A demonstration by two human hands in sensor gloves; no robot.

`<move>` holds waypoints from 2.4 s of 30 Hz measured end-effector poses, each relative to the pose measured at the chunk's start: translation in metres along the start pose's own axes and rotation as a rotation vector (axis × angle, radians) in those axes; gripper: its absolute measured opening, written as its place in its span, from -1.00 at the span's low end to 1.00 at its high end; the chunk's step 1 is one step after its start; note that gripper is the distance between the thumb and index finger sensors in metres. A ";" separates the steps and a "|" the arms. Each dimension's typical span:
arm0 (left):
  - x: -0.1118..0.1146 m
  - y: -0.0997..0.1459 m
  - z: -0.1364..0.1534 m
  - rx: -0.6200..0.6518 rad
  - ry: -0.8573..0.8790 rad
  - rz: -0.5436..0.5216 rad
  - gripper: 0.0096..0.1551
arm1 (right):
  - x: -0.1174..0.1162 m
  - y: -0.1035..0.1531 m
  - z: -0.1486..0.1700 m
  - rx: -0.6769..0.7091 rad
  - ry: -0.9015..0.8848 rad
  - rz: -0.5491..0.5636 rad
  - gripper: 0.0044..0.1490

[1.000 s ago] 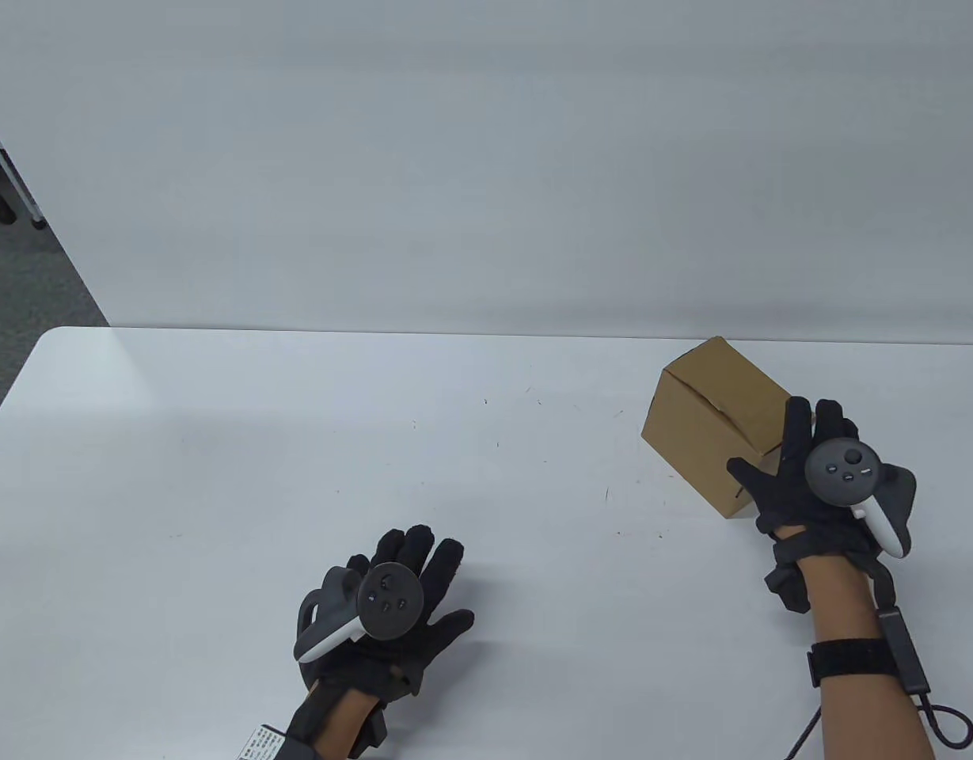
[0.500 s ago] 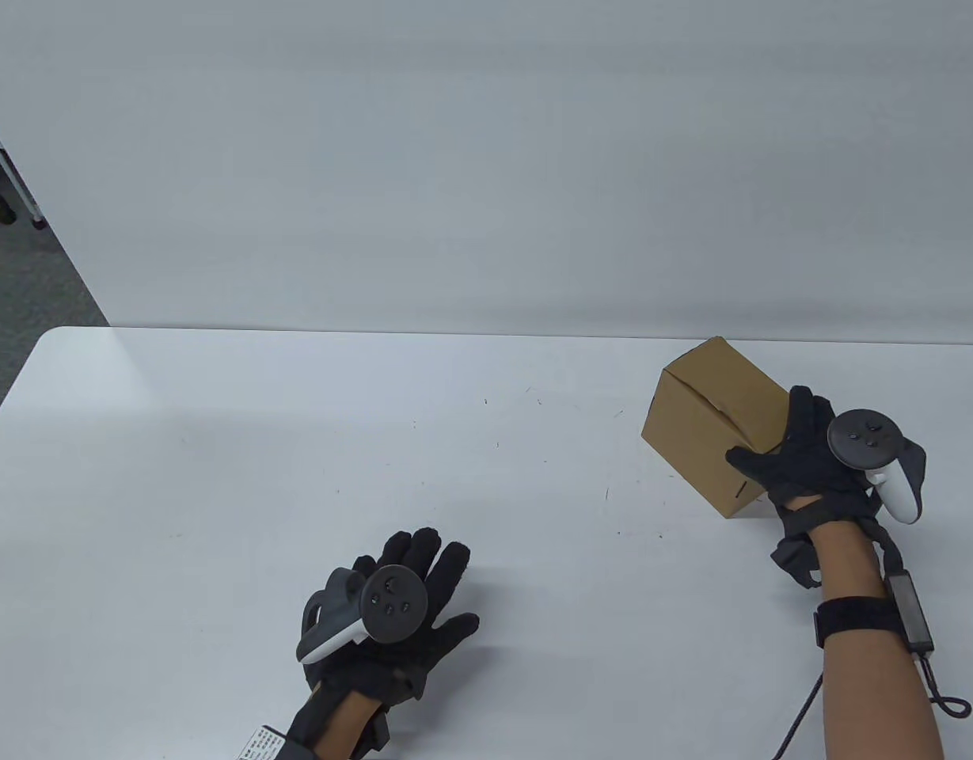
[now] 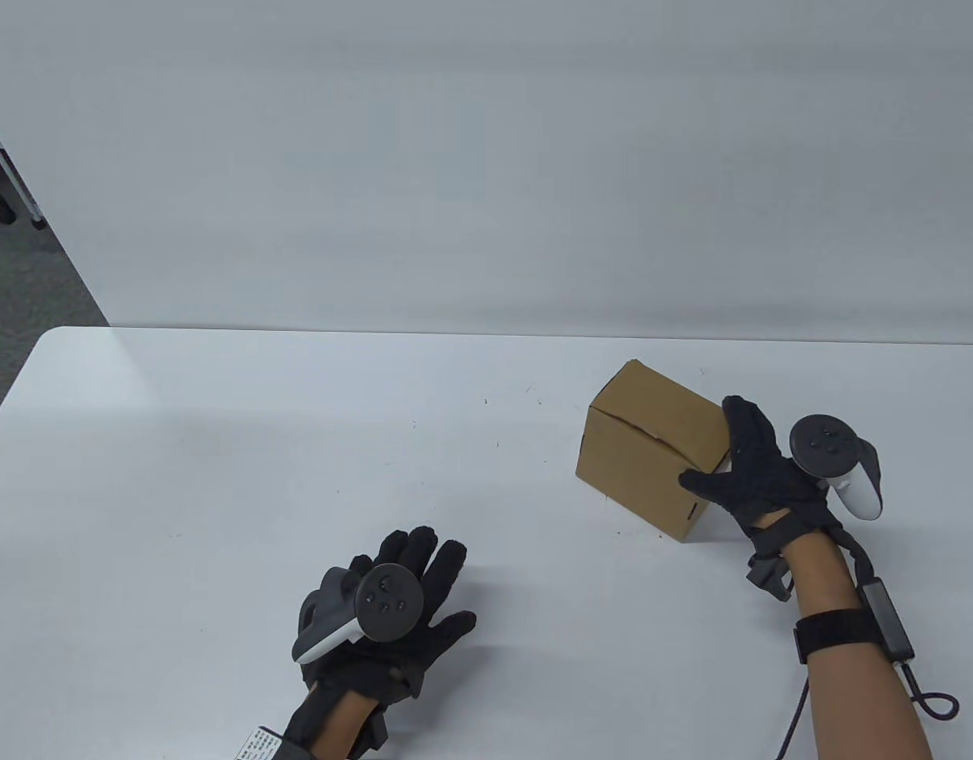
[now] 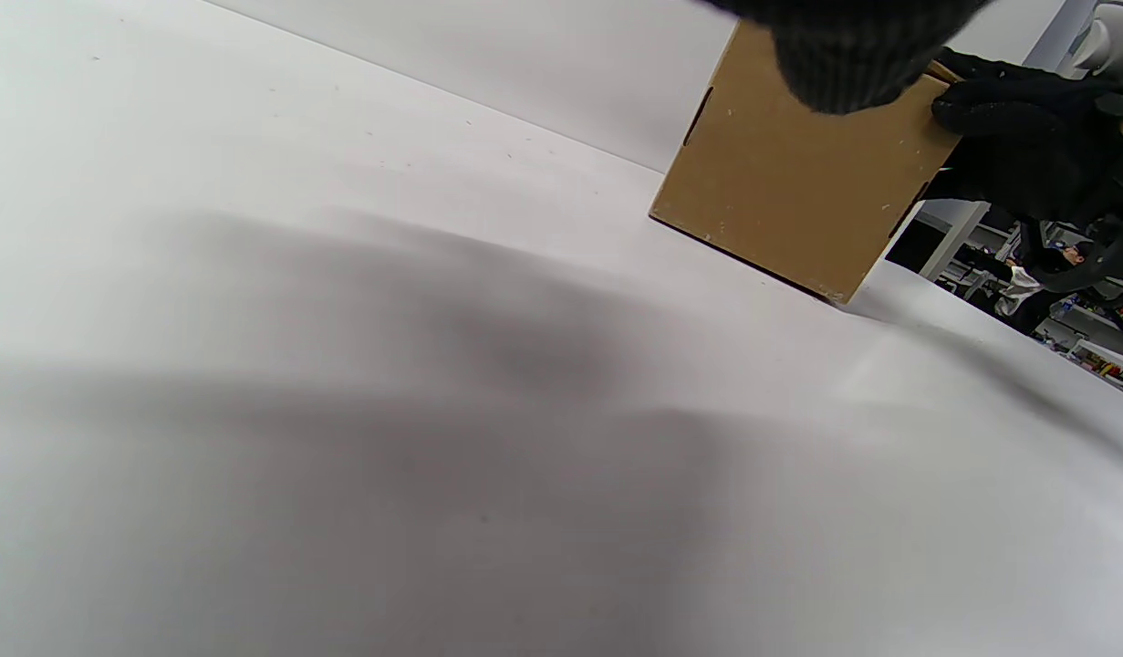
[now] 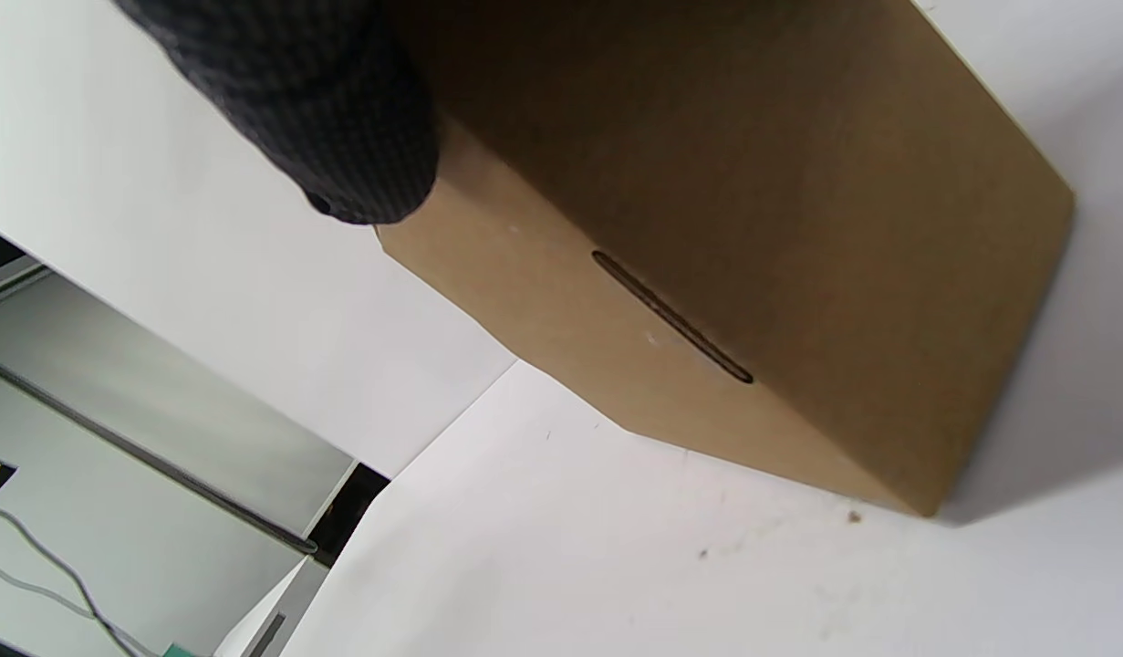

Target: Open four flaps of mailer box and unpack office supplies

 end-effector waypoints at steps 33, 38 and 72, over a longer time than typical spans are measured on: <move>-0.003 0.002 0.006 -0.016 0.030 -0.001 -0.02 | -0.090 0.018 -0.077 0.267 -0.165 -0.405 0.45; -0.005 0.004 0.008 0.002 0.091 -0.018 0.05 | -0.100 0.020 -0.080 0.279 -0.196 -0.442 0.45; -0.057 -0.039 -0.033 0.309 0.063 0.008 0.26 | -0.108 0.014 -0.143 0.407 0.381 -0.335 0.09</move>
Point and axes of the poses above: the tracker on the back of each hand, its own z axis roughly to the little-finger side, its own y axis roughly from the fingertips to the wrist, x = y × z, the point moved 1 cm from there along -y, roughly from the wrist to the fingertips, and after that the axes turned 12 degrees about x, right-handed, at the moved point
